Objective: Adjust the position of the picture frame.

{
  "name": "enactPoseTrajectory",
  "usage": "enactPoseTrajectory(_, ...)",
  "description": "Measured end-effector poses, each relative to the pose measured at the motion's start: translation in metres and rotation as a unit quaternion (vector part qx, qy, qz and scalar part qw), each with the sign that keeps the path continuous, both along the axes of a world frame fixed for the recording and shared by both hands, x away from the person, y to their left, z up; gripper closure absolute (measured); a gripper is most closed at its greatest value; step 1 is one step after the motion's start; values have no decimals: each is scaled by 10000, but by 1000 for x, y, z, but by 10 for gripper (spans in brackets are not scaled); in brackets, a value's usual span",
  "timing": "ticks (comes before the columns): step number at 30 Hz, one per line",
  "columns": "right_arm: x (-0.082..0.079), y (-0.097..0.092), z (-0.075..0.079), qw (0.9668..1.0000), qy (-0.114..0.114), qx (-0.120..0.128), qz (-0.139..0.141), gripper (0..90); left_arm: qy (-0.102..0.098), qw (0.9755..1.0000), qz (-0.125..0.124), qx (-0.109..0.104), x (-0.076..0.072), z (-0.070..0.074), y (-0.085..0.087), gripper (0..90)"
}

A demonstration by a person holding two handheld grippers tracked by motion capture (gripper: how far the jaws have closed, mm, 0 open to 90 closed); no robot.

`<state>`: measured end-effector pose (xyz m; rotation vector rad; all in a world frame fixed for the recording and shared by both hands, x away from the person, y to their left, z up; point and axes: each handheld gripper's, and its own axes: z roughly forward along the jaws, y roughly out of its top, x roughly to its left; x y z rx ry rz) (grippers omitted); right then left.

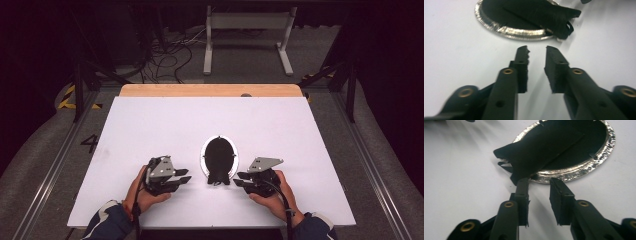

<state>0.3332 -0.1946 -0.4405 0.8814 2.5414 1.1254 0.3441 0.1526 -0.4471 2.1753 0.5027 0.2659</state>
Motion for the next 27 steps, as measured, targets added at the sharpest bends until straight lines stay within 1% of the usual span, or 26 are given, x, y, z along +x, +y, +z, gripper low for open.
enactPoseTrajectory(1,-1,1,0,10000,2,-25,17,623,-7,9999,97,29,-2,-1,7,630)
enactPoseTrajectory(2,-2,4,1,9999,9,-110,35,588,-29,9997,250,28,-5,-1,14,576)
enactPoseTrajectory(3,-3,7,1,9998,36,-201,57,580,-35,9991,420,41,-9,-2,22,508)
enactPoseTrajectory(5,-5,11,-1,9996,48,-246,121,554,-106,9983,557,110,-15,-1,33,459)
enactPoseTrajectory(6,-5,12,-1,9995,36,-286,138,531,-131,9978,643,96,-18,0,39,434)
enactPoseTrajectory(7,-5,14,-1,9993,1,-354,87,522,-145,9970,756,72,-21,0,43,408)
enactPoseTrajectory(8,-5,15,-1,9993,20,-384,43,522,-185,9960,858,140,-23,0,47,375)
enactPoseTrajectory(9,-5,15,-2,9992,100,-377,76,522,-203,9951,952,145,-25,-1,50,348)
enactPoseTrajectory(11,-6,16,-2,9992,104,-387,91,525,-201,9940,1061,193,-28,-3,55,316)
enactPoseTrajectory(13,-6,18,-2,9990,107,-404,149,542,-153,9928,1158,269,-30,-7,59,290)
enactPoseTrajectory(15,-7,20,-4,9987,155,-449,174,568,-133,9926,1170,306,-31,-8,61,286)
enactPoseTrajectory(16,-7,21,-5,9986,165,-468,207,578,-109,9928,1163,273,-32,-7,62,285)
enactPoseTrajectory(17,-6,21,-6,9985,174,-478,223,589,-130,9931,1150,209,-32,-7,61,283)
enactPoseTrajectory(18,-6,22,-7,9983,185,-503,232,600,-145,9931,1151,189,-32,-7,61,277)
enactPoseTrajectory(21,-6,24,-8,9983,197,-488,254,597,-116,9931,1146,236,-31,-8,58,266)
enactPoseTrajectory(22,-6,24,-9,9982,192,-506,266,597,-119,9932,1123,278,-30,-10,57,266)
enactPoseTrajectory(23,-5,26,-10,9983,195,-475,270,601,-77,9932,1114,319,-29,-11,57,259)
enactPoseTrajectory(27,-3,28,-10,9983,160,-494,274,640,-33,9936,1096,253,-29,-12,55,251)
